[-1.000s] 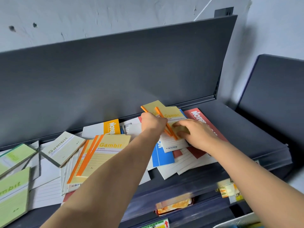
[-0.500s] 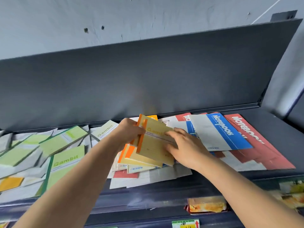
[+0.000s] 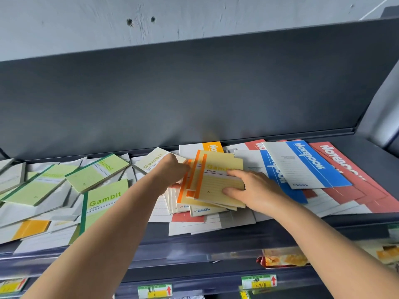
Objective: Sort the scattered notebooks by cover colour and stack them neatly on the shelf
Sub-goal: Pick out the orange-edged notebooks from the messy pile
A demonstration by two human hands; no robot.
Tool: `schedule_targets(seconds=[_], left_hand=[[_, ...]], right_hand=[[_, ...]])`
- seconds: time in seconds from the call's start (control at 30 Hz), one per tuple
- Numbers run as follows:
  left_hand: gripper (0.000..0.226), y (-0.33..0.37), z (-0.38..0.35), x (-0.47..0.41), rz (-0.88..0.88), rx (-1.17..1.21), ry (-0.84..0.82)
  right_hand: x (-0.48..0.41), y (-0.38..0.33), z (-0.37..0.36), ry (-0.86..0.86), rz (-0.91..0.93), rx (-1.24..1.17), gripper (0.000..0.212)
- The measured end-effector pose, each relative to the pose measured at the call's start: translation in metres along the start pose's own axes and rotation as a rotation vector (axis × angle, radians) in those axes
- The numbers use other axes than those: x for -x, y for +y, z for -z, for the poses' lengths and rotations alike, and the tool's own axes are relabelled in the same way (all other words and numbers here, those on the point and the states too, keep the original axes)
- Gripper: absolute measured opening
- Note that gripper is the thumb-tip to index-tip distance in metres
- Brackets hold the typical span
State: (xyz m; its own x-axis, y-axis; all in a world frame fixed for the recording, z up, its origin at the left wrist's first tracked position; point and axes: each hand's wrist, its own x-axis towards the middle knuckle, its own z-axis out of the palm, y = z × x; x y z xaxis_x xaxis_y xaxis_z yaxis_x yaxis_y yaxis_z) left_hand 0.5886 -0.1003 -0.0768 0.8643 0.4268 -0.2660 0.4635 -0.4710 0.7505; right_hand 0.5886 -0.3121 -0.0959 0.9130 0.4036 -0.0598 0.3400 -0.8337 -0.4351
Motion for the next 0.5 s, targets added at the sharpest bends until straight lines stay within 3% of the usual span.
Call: schedule_targets(seconds=[0.13, 0.37, 0.5], left_hand=[[0.013, 0.003, 0.007, 0.001, 0.047, 0.191, -0.011], [0.025, -0.004, -0.006, -0.005, -0.046, -0.081, 0.112], [0.024, -0.009, -0.008, -0.006, 0.013, -0.089, 0.067]], right_hand=[[-0.001, -0.002, 0.001, -0.019, 0.002, -0.041, 0.064], [0.002, -0.006, 0.000, -0.008, 0.001, -0.024, 0.061], [0.002, -0.006, 0.000, 0.000, 0.004, -0.016, 0.061]])
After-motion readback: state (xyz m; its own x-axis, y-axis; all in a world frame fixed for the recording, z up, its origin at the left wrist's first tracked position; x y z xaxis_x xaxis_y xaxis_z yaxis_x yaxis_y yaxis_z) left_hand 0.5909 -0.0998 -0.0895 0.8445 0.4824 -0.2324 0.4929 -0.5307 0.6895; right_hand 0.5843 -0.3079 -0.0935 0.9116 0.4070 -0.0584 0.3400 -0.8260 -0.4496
